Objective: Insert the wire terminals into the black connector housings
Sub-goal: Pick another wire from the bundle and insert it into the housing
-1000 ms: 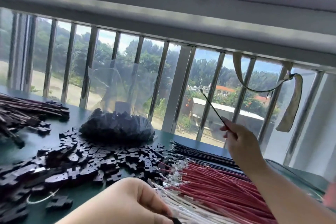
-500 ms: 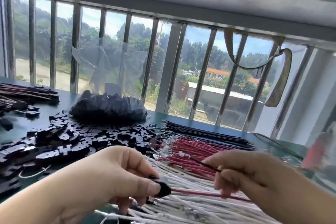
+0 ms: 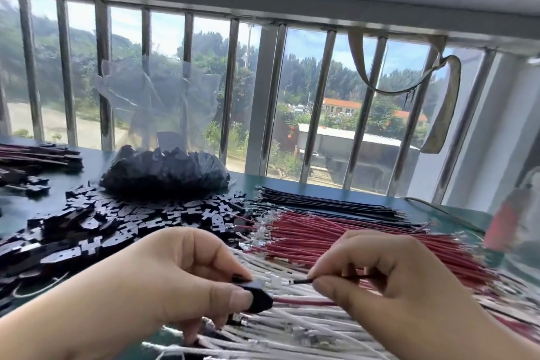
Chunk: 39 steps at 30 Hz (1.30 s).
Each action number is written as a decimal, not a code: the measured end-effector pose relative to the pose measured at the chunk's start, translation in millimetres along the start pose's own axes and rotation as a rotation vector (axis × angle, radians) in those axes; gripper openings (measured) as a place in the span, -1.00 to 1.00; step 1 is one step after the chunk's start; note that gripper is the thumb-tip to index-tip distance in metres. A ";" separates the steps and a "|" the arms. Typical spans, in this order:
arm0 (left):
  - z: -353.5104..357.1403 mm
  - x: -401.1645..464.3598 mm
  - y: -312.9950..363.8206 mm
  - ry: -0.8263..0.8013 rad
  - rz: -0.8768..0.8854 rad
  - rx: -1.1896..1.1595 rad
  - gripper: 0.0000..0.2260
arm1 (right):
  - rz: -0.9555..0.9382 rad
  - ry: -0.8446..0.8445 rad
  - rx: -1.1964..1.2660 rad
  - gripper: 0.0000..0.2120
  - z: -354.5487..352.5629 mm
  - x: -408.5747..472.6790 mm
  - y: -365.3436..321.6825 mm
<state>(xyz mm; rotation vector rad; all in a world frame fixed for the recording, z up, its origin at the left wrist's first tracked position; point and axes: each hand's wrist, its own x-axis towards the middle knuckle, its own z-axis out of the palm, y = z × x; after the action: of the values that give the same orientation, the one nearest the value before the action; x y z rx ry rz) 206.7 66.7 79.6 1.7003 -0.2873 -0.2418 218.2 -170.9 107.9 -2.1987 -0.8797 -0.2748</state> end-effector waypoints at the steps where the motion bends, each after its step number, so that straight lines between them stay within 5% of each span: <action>1: 0.4 -0.4 0.2 0.003 0.002 -0.001 -0.45 | 0.000 0.000 0.002 -0.87 1.0 -0.5 -0.4; 17: 3.6 -2.1 1.7 0.004 0.022 -0.034 -0.41 | -0.055 0.031 0.010 -0.75 3.5 -3.7 -4.5; 39: 18.0 -1.6 1.4 0.001 0.042 -0.186 -0.42 | -0.255 0.149 0.036 -0.98 7.9 -10.3 4.2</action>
<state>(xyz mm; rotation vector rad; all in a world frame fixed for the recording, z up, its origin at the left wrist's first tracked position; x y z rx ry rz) 199.3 50.2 78.3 1.5092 -0.2907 -0.2295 212.8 -172.6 95.5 -2.0033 -1.0718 -0.5337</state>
